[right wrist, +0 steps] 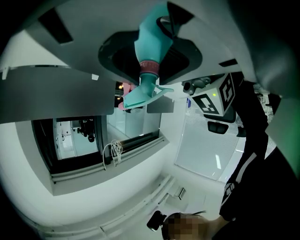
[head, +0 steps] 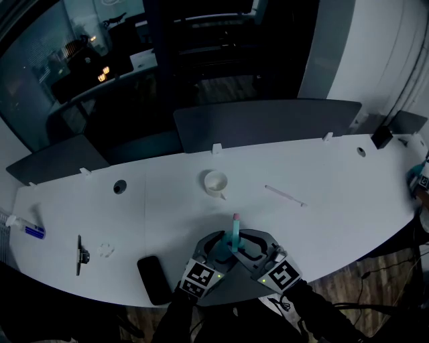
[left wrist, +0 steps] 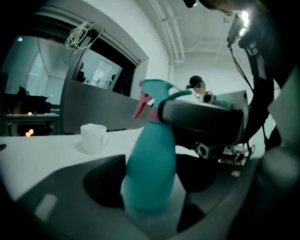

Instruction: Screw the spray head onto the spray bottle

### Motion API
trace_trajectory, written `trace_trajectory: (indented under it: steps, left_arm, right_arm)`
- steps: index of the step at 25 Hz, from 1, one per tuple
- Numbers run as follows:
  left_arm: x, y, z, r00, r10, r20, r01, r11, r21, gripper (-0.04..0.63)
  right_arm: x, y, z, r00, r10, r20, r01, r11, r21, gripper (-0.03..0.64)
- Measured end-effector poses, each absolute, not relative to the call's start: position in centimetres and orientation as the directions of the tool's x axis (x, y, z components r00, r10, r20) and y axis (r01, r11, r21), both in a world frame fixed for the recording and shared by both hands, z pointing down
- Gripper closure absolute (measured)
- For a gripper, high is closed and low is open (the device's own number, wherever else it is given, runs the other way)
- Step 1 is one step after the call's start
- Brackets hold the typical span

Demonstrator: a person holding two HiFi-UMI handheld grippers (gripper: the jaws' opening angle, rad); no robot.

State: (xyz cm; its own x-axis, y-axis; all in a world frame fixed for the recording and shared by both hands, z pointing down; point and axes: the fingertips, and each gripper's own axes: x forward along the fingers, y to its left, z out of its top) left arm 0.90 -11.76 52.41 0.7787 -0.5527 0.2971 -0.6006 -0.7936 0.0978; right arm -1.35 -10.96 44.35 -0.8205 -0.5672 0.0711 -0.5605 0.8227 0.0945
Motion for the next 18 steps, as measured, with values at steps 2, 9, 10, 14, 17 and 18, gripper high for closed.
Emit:
trace_trajectory:
  steps: [2,9,10,14,17,18]
  left_arm:
    - [0.8,-11.8,52.4,0.753,-0.596,0.279,-0.637,-0.767,0.079,0.257]
    - [0.3,-11.3,52.5,0.341,-0.900,0.272,-0.922,-0.377,-0.091,0.258]
    - [0.3,-11.1,52.7,0.333,-0.900,0.280,-0.921,-0.374,-0.109,0.258]
    - [-0.2,-10.9,52.8,0.470,-0.839,0.275,-0.856,-0.509,-0.092,0.245]
    - [-0.5,-10.8,51.6,0.656,-0.717,0.235,-0.746,-0.662,0.063,0.235]
    - [-0.2,-10.8,50.5,0.726,-0.655,0.208,-0.685,-0.717,0.132,0.235]
  right_arm:
    - [-1.3,-11.0,44.4,-0.815,-0.576,0.067,-0.569,0.817,0.098,0.482]
    - [-1.5,-10.6,44.3,-0.802,-0.595,0.042,-0.591,0.802,0.080,0.482]
    - [-1.4,-10.6,44.3,-0.806,-0.591,0.043,-0.586,0.806,0.086,0.482]
    - [-1.5,-10.7,44.5,-0.814,-0.578,0.060,-0.572,0.815,0.092,0.482]
    - [-1.6,-10.8,44.4,-0.825,-0.563,0.059,-0.556,0.825,0.097,0.482]
    - [-1.5,-10.8,44.4,-0.827,-0.559,0.057,-0.552,0.828,0.099,0.482]
